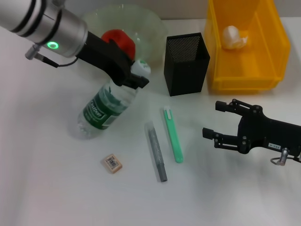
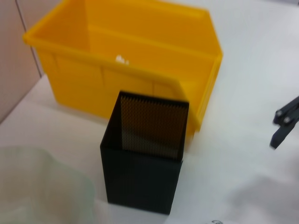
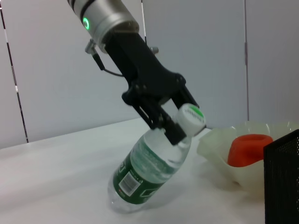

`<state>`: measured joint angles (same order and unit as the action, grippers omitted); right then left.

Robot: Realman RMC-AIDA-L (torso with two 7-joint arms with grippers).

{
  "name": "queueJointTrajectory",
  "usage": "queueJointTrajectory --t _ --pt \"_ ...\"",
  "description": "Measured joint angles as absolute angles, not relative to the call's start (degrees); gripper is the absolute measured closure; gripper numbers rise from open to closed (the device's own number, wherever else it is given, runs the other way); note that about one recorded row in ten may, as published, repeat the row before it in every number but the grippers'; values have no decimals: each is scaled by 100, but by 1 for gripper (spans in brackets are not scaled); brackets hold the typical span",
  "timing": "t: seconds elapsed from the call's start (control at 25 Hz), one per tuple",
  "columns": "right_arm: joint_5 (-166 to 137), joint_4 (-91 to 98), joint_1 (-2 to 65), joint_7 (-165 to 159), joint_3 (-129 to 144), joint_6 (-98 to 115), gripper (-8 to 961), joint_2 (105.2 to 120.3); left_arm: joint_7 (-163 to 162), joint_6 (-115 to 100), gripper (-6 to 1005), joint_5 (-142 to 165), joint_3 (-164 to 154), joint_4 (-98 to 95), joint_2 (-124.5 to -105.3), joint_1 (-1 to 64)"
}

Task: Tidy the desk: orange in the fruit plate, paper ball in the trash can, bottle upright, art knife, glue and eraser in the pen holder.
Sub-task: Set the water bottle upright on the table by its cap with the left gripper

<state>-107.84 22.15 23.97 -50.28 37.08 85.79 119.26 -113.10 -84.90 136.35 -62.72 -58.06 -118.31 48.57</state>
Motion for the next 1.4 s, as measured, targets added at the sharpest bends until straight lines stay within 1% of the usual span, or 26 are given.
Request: queueJointTrajectory --t 0.32,0.68,0.8,0.88,1.0,1.08,1.2,1.32,1.4 --pt "-10784 2215 2400 -5060 3708 8577 119 11927 -11167 -8644 552 13492 -5976 -5868 -11823 4802" --pt "-10784 2215 2399 -5082 3715 8578 119 11926 -10695 -8961 552 13021 -5266 -5932 -11803 4538" --pt "-10784 2215 2400 -5086 3717 8578 119 11927 -10337 -8974 552 12316 -5089 -5901 -11736 4155" --pt "-10784 2215 2401 -5092 3717 8579 119 11926 -10296 -8969 553 12235 -5077 -5891 -11732 4115" --pt "-10784 2215 2413 -5133 3727 8578 119 11926 -9897 -8947 553 11600 -5007 -5761 -11724 3789" --pt "-10784 2215 2418 -5149 3735 8579 119 11926 -9897 -8947 553 11600 -5007 -5761 -11724 3789" --pt "-10784 2215 2425 -5150 3736 8579 118 11926 -9339 -8890 553 10987 -4994 -5385 -11752 3560" --pt "-10784 2215 2429 -5152 3736 8578 118 11927 -9115 -8862 552 10758 -4977 -5181 -11755 3509" --pt "-10784 2215 2431 -5155 3735 8579 118 11926 -8539 -8827 552 10329 -4927 -4619 -11756 3473"
